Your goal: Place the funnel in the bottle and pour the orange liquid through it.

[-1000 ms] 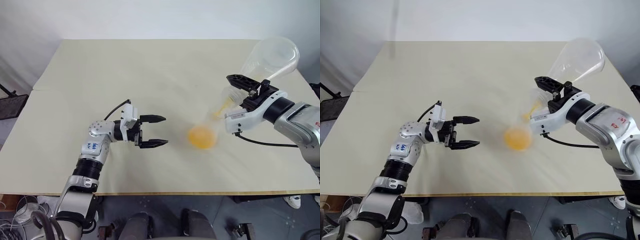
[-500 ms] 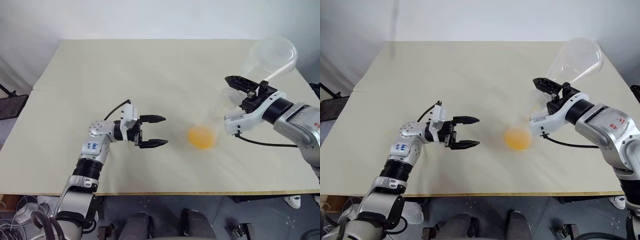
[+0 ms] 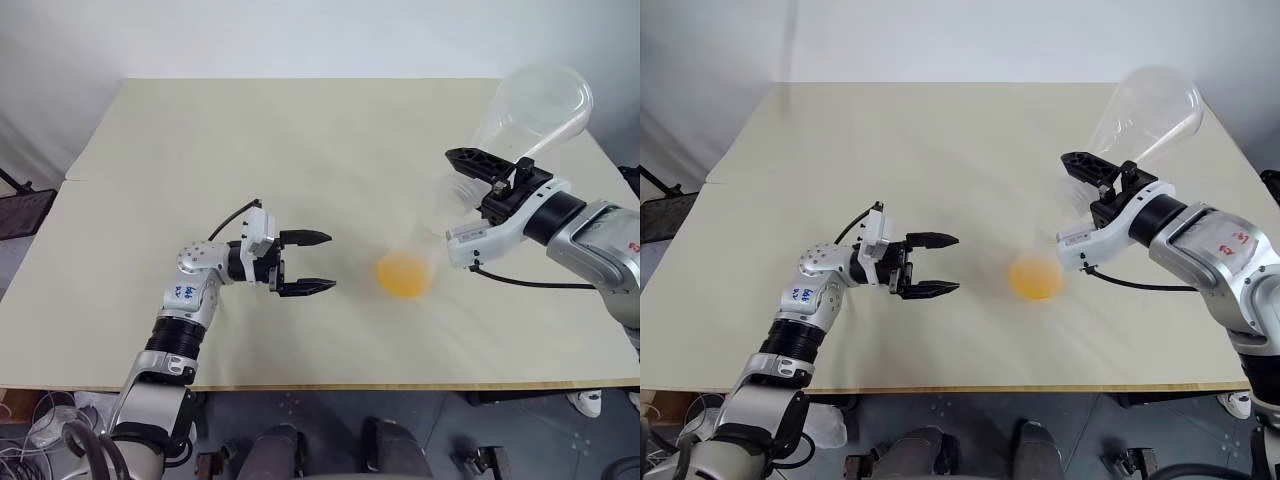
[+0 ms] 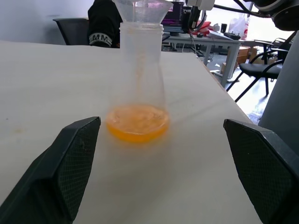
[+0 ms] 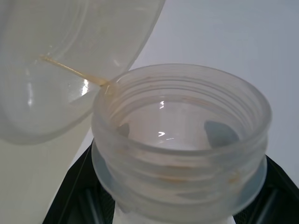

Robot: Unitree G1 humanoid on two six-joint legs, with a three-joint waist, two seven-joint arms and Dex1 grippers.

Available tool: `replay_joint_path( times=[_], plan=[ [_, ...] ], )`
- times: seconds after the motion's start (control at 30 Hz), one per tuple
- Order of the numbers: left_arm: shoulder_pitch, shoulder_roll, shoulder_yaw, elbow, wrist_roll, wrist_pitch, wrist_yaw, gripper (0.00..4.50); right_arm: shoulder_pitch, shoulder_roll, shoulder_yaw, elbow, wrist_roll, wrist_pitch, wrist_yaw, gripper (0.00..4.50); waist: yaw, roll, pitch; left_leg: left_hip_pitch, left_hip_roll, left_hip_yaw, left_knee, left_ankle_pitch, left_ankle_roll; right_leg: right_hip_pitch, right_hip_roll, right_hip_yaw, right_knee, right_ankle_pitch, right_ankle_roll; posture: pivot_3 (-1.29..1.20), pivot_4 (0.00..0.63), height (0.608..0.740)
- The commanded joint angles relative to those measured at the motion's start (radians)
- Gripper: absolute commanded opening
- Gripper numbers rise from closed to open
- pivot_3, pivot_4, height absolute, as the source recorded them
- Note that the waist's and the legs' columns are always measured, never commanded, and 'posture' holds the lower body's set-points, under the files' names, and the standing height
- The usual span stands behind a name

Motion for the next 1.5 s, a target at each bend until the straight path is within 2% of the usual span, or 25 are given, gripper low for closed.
replay_joint_path(
  times=[0.03, 0.3, 0.43, 0.67, 0.8, 1.03, 1.17, 1.3, 1.5],
  plan=[
    [-0.016, -0.003, 0.008, -0.019, -0.005, -0.011, -0.003, 4.5, -0.021, -0.028, -0.023, -0.02, -0.003, -0.013, -0.017, 2.51, 0.0, 0.0, 0.0, 0.0, 0.0, 0.0, 0.0, 0.0, 0.0, 0.0, 0.0, 0.0, 0.0, 0.0, 0.0, 0.0, 0.15, 0.74],
    [-0.024, 0.004, 0.012, -0.008, -0.004, -0.017, -0.015, 4.5, 0.01, -0.019, -0.036, -0.053, 0.026, -0.003, 0.014, 2.51, 0.0, 0.0, 0.0, 0.0, 0.0, 0.0, 0.0, 0.0, 0.0, 0.0, 0.0, 0.0, 0.0, 0.0, 0.0, 0.0, 0.15, 0.74],
    [-0.039, 0.012, 0.015, 0.008, -0.001, -0.022, -0.024, 4.5, 0.034, 0.02, -0.055, -0.087, 0.084, 0.065, 0.053, 2.51, 0.0, 0.0, 0.0, 0.0, 0.0, 0.0, 0.0, 0.0, 0.0, 0.0, 0.0, 0.0, 0.0, 0.0, 0.0, 0.0, 0.15, 0.74],
    [-0.077, 0.026, 0.017, 0.043, 0.003, -0.031, -0.04, 4.5, 0.089, 0.22, -0.136, -0.229, 0.275, 0.417, 0.153, 2.51, 0.001, 0.0, 0.0, 0.0, 0.0, 0.0, 0.001, 0.0, 0.0, 0.0, 0.0, -0.001, 0.001, 0.0, 0.0, 0.0, 0.15, 0.74],
    [-0.1, 0.037, 0.022, 0.055, 0.002, -0.027, -0.044, 4.5, 0.04, 0.412, -0.219, -0.329, 0.413, 0.79, 0.167, 2.51, 0.001, 0.0, 0.0, 0.0, 0.0, -0.001, 0.001, 0.0, 0.0, 0.0, 0.0, -0.001, 0.002, 0.0, 0.0, 0.0, 0.15, 0.74],
    [-0.12, 0.06, 0.023, 0.054, 0.005, -0.017, -0.051, 4.5, -0.077, 0.576, -0.441, -0.348, 0.685, 1.118, 0.104, 2.51, 0.0, 0.0, 0.0, 0.0, -0.001, -0.002, 0.0, 0.0, 0.0, -0.001, 0.0, -0.001, 0.004, 0.0, 0.0, 0.0, 0.15, 0.74],
    [-0.126, 0.066, 0.024, 0.051, 0.004, -0.01, -0.051, 4.5, -0.038, 0.612, -0.559, -0.295, 0.81, 1.14, 0.075, 2.51, 0.001, 0.0, 0.0, 0.001, -0.002, -0.002, 0.0, 0.0, 0.0, -0.001, -0.001, -0.001, 0.005, 0.0, 0.0, 0.0, 0.15, 0.74],
    [-0.125, 0.07, 0.024, 0.037, 0.002, 0.002, -0.049, 4.5, 0.036, 0.622, -0.649, -0.192, 0.919, 1.085, 0.053, 2.51, 0.001, 0.0, 0.0, 0.001, -0.002, -0.002, 0.0, 0.0, 0.0, -0.001, -0.001, -0.001, 0.007, 0.0, 0.0, 0.0, 0.15, 0.74],
    [-0.108, 0.072, 0.021, 0.007, -0.004, 0.021, -0.047, 4.5, 0.119, 0.576, -0.678, -0.001, 0.984, 0.943, 0.022, 2.51, -0.007, 0.0, 0.0, 0.002, -0.002, 0.0, -0.001, 0.0, 0.0, -0.002, 0.0, 0.0, 0.007, 0.0, 0.0, 0.0, 0.15, 0.74]
  ],
)
